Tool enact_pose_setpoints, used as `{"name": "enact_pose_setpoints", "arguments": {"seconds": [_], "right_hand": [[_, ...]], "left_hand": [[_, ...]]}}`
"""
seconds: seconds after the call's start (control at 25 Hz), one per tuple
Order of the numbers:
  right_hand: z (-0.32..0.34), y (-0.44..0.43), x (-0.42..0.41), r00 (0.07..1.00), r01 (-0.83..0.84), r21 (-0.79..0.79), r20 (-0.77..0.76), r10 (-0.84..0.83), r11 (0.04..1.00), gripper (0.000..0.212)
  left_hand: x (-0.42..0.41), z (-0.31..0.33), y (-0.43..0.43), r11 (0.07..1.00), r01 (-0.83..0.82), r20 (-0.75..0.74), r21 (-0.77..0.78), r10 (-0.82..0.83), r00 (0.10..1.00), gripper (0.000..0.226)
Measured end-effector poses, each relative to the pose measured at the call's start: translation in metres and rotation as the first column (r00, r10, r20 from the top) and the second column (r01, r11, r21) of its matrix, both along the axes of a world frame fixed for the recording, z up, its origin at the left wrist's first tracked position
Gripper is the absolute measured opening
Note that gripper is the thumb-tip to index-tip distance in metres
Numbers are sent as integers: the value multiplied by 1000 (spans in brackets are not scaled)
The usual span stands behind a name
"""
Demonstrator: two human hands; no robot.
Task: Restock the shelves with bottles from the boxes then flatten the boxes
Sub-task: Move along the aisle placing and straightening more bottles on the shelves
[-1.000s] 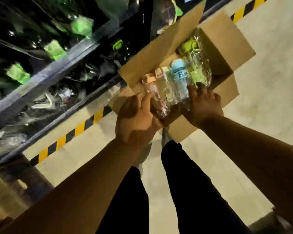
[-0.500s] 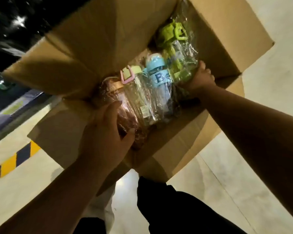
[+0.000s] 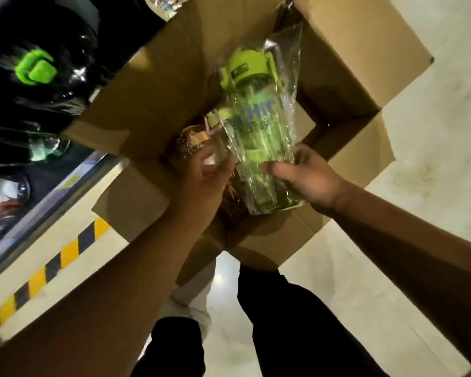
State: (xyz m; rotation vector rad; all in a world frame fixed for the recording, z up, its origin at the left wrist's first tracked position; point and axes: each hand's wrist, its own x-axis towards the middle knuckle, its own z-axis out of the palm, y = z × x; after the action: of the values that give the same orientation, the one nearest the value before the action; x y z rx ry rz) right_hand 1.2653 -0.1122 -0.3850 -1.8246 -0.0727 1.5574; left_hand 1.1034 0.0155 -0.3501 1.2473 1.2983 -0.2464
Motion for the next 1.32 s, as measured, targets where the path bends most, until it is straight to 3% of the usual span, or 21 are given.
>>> {"name": "enact_pose_setpoints", "arguments": {"seconds": [0.12, 0.2, 0.24, 0.28, 0.36, 0.44, 0.48, 0.56, 0.68, 0.8, 0.92, 1.12, 1.24, 1.32], "right_hand": [[40, -3, -48, 990, -132, 77, -44, 136, 988, 53], [52, -6, -61, 971, -237, 147, 1, 240, 960, 48], [53, -7, -57, 980, -196, 151, -3, 199, 969, 46], [49, -6, -47, 995, -102, 135, 24, 100, 986, 45], [26, 3, -23, 965, 48, 1, 257, -47, 999, 51], [-16, 19, -5, 876, -105, -281, 427, 223, 954, 69], [-40, 27, 0, 854, -169, -381, 404, 328, 909, 80], [-86, 41, 5, 871, -158, -449, 356, 338, 880, 93], [-127, 51, 6, 870, -164, -500, 333, 364, 850, 106], [-133, 48, 12, 882, -123, -465, 354, 312, 877, 103], [-102, 48, 14, 918, -46, -412, 341, 201, 910, 94], [-17, 34, 1, 997, 69, -318, 54, -55, 946, 62], [30, 21, -13, 994, 35, -248, -90, -59, 968, 46], [44, 14, -26, 990, 38, -235, -127, -69, 971, 51]], "left_hand": [[0, 2, 0, 964, -155, 42, -215, 168, 985, 100], [-7, 0, 2, 920, -220, 90, -326, 262, 961, 101], [-11, -1, 5, 912, -236, 107, -335, 285, 952, 100], [-13, 0, 8, 920, -245, 122, -307, 293, 948, 99], [-21, -5, 13, 961, -228, 119, -156, 247, 962, 93], [-31, -19, 15, 980, -195, 70, -45, 198, 978, 89], [-34, -27, 14, 984, -172, 61, -32, 174, 983, 92], [-36, -46, 15, 988, -153, 36, -33, 154, 987, 89], [-34, -67, 17, 978, -197, -21, -65, 196, 980, 67], [-33, -73, 15, 965, -232, -18, -122, 232, 973, 75], [-35, -58, 18, 971, -215, 22, -106, 219, 976, 75], [-47, 10, 17, 967, -197, 32, -162, 204, 978, 72], [-56, 52, 18, 974, -185, 24, -134, 189, 982, 56], [-62, 67, 19, 975, -174, -16, -137, 173, 985, 57]]}}
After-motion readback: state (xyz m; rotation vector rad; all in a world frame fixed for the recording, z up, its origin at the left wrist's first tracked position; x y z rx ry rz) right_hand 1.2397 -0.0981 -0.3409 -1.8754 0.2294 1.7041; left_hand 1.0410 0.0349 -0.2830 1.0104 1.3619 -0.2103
